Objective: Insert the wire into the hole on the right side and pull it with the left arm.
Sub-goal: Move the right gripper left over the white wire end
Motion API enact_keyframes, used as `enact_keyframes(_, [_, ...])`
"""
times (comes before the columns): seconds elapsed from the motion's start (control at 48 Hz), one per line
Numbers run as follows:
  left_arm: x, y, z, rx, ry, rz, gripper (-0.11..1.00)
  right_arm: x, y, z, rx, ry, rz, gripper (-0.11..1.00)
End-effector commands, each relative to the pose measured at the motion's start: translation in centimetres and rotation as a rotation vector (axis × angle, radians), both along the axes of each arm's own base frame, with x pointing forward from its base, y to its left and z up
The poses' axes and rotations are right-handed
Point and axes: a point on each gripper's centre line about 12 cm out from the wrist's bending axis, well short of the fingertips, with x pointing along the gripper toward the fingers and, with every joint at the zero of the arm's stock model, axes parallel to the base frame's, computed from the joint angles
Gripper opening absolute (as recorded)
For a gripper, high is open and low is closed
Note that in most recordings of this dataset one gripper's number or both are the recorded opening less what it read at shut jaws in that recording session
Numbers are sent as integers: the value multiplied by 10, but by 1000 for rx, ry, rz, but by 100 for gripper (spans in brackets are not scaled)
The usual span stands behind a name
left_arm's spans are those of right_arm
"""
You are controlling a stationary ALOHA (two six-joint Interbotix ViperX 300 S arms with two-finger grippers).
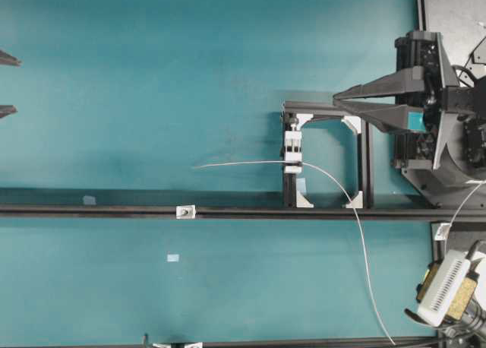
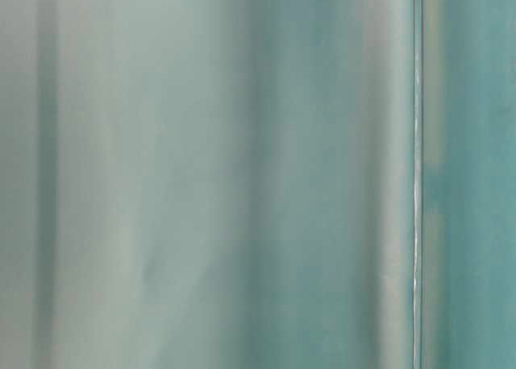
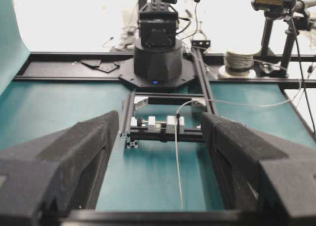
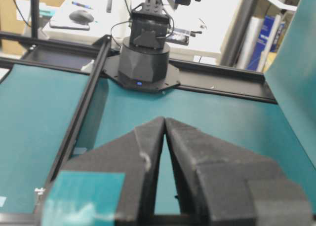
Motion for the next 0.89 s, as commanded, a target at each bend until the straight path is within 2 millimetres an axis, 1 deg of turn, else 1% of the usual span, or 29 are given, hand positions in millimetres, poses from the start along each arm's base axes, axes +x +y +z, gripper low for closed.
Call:
enact_keyframes(0.0, [0, -2, -14, -39, 35, -7, 24, 2, 0, 1, 11, -6, -2, 24])
enact_keyframes(0.021, [0, -2, -16, -40, 42, -8, 24, 2, -1, -3, 14, 3, -2, 24])
enact_keyframes(0.042, [-1, -2, -18, -42, 45, -8, 22, 2, -1, -5, 17, 8, -2, 22])
enact_keyframes(0.083, [-1, -3, -22, -45, 54, -11, 13, 2, -1, -10, 24, 20, -2, 12])
enact_keyframes(0.146, [-2, -3, -25, -49, 60, -14, 2, 2, -1, -15, 41, 31, -1, 4])
enact_keyframes(0.187, [-2, -3, -27, -51, 65, -16, -2, 4, -1, -20, 55, 44, -1, 1])
enact_keyframes(0.229, [-2, -3, -29, -49, 71, -16, -3, 5, -1, -24, 69, 58, 0, 1])
enact_keyframes(0.291, [-3, -3, -33, -47, 85, -14, 4, 7, -1, -30, 86, 76, -1, 3])
enact_keyframes(0.354, [-2, -3, -38, -46, 102, -15, 13, 10, -1, -35, 95, 92, -1, 13])
enact_keyframes(0.416, [-1, -3, -44, -47, 123, -13, 27, 13, -1, -39, 98, 101, -1, 27])
enact_keyframes(0.541, [4, -3, -54, -43, 170, -12, 63, 18, -1, -44, 98, 113, -2, 66])
enact_keyframes(0.583, [5, -3, -57, -43, 186, -11, 71, 19, -1, -45, 98, 116, -2, 76])
enact_keyframes(0.604, [6, -3, -59, -43, 194, -11, 73, 19, -1, -45, 98, 118, -2, 79])
enact_keyframes(0.728, [11, -3, -65, -43, 227, -10, 73, 22, -1, -49, 100, 130, -3, 78])
enact_keyframes(0.874, [11, -3, -67, -43, 227, -8, 73, 25, -1, -55, 101, 158, -4, 78])
